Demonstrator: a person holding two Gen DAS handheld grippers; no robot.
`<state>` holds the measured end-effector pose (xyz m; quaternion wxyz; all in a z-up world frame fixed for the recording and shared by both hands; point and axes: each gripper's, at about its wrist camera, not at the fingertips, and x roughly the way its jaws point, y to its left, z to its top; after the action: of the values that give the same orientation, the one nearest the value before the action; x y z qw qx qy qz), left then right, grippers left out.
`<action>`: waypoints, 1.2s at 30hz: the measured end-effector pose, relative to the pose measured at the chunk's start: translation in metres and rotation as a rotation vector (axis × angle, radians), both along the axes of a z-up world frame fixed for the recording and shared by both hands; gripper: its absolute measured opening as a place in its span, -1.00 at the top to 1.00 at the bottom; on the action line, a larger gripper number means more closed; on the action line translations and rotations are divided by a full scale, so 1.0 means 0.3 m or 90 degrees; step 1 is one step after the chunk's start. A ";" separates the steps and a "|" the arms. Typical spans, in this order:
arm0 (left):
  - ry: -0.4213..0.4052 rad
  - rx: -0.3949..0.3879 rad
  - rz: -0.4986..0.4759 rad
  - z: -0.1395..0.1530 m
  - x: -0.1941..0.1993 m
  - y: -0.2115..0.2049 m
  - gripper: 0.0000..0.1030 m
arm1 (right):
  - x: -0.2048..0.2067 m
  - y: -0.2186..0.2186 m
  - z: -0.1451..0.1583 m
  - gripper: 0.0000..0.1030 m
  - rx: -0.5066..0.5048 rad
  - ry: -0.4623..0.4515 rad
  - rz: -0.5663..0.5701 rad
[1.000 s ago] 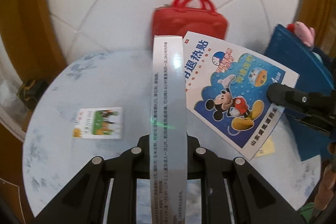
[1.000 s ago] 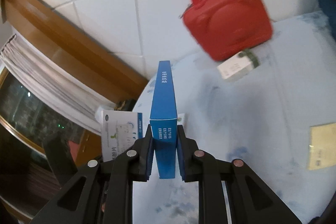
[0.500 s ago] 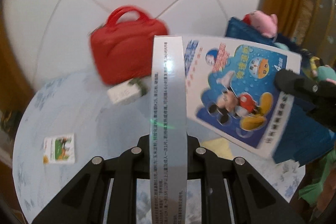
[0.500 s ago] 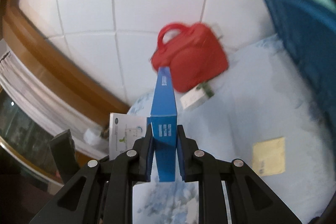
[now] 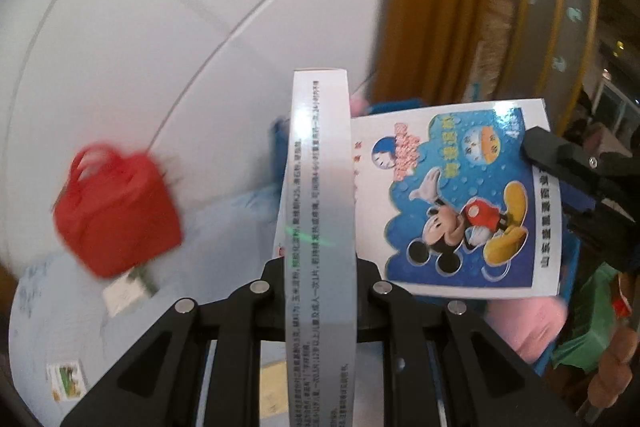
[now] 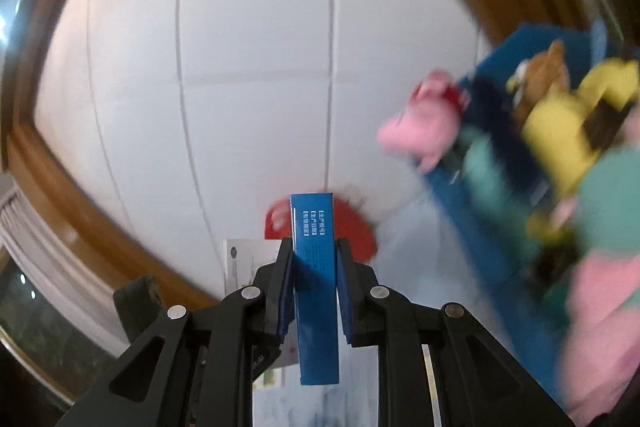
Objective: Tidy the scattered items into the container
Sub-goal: 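Carry both medicine boxes with the left and right tools over the blue crate, then release the white box with the left tool while the right tool drops the blue box in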
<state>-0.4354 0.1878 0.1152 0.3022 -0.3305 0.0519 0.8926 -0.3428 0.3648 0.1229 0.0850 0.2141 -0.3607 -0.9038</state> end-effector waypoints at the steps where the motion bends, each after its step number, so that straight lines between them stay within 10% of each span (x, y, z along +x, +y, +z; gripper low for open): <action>1: 0.002 0.002 -0.005 0.027 0.000 0.067 0.68 | 0.021 0.081 0.035 0.62 -0.004 0.013 -0.013; 8: -0.015 -0.015 -0.046 0.074 -0.035 0.539 0.68 | 0.103 0.590 0.126 0.62 -0.015 0.017 -0.117; 15: -0.072 -0.099 -0.054 -0.072 -0.099 0.819 0.33 | 0.062 0.854 -0.074 0.44 -0.088 -0.068 -0.158; 17: -0.069 -0.099 -0.045 -0.095 -0.100 0.828 -0.43 | 0.058 0.883 -0.134 -0.39 -0.104 -0.088 -0.152; 19: -0.062 -0.093 -0.034 -0.109 -0.095 0.828 -0.65 | 0.057 0.910 -0.188 -1.00 -0.123 -0.104 -0.145; 26: -0.071 -0.086 -0.017 -0.109 -0.083 0.752 -0.66 | 0.105 0.908 -0.177 -1.00 -0.089 -0.113 -0.137; 36: -0.031 -0.096 -0.005 -0.088 0.123 0.561 -0.66 | 0.206 0.691 -0.147 -1.00 0.128 -0.166 -0.137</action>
<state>-0.3986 0.3561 0.0888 0.2809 -0.3735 0.1130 0.8768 -0.2808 0.5720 0.0789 -0.0816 0.2965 -0.2976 -0.9038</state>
